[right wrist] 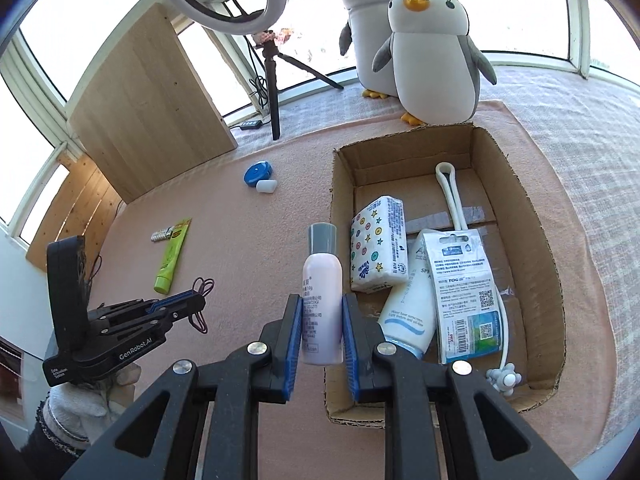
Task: Organize objects
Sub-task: 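Carry the lotion bottle into the box with the right tool while the left tool drops the rubber band in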
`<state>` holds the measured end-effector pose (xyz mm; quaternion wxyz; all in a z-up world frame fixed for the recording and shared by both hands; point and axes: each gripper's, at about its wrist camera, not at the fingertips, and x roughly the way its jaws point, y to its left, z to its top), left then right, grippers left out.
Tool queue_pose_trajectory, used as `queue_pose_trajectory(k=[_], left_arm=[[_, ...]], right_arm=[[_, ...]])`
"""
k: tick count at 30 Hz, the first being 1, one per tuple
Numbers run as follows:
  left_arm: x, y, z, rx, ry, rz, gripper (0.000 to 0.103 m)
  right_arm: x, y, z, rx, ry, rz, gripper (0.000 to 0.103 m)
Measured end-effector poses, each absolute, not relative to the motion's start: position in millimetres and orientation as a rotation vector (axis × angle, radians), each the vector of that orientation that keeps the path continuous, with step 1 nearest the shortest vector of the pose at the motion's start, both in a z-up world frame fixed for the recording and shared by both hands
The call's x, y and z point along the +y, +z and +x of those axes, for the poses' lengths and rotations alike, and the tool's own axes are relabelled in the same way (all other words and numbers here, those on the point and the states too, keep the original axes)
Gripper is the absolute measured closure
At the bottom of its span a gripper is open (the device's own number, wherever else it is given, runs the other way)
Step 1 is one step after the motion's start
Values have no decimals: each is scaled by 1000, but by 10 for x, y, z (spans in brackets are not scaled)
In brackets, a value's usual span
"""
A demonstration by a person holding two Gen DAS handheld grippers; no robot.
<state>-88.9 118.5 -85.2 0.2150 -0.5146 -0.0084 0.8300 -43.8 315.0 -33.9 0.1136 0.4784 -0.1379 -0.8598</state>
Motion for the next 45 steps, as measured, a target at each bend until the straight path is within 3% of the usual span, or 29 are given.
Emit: queue_pose_trajectory(k=[8, 21, 22, 24, 26, 29, 34, 36, 40, 42, 45], left_arm=[[1876, -478, -958, -34, 2211, -1291, 99], [2903, -522, -964, 46, 2104, -1257, 98], [2936, -521, -947, 54, 2087, -1260, 96], [2959, -510, -926, 63, 2098, -1259, 66], [2919, -483, -920, 56, 2118, -1246, 53], [2827, -463, -930, 47, 2131, -1255, 52], [2636, -481, -944, 35, 2157, -1286, 43], [2548, -500, -938, 36, 2174, -1303, 30], [2364, -533, -903, 50, 2209, -1331, 22], [2249, -552, -881, 57, 2236, -1349, 8], [2053, -582, -835, 68, 2272, -1366, 3]], right_arm=[[3684, -246, -394, -432, -2646, 1406, 85], [4059, -424, -350, -483, -2655, 1472, 85], [4065, -423, -347, -480, -2656, 1467, 85], [4076, -412, -346, -483, -2655, 1452, 84], [4081, -403, -355, -501, -2645, 1447, 76], [4089, -374, -348, -534, -2651, 1422, 63], [4019, -379, -375, -535, -2632, 1435, 61], [3961, -382, -379, -524, -2620, 1440, 58], [3821, -384, -378, -497, -2602, 1444, 57], [3746, -380, -377, -483, -2591, 1445, 55], [3629, -370, -379, -452, -2582, 1446, 51]])
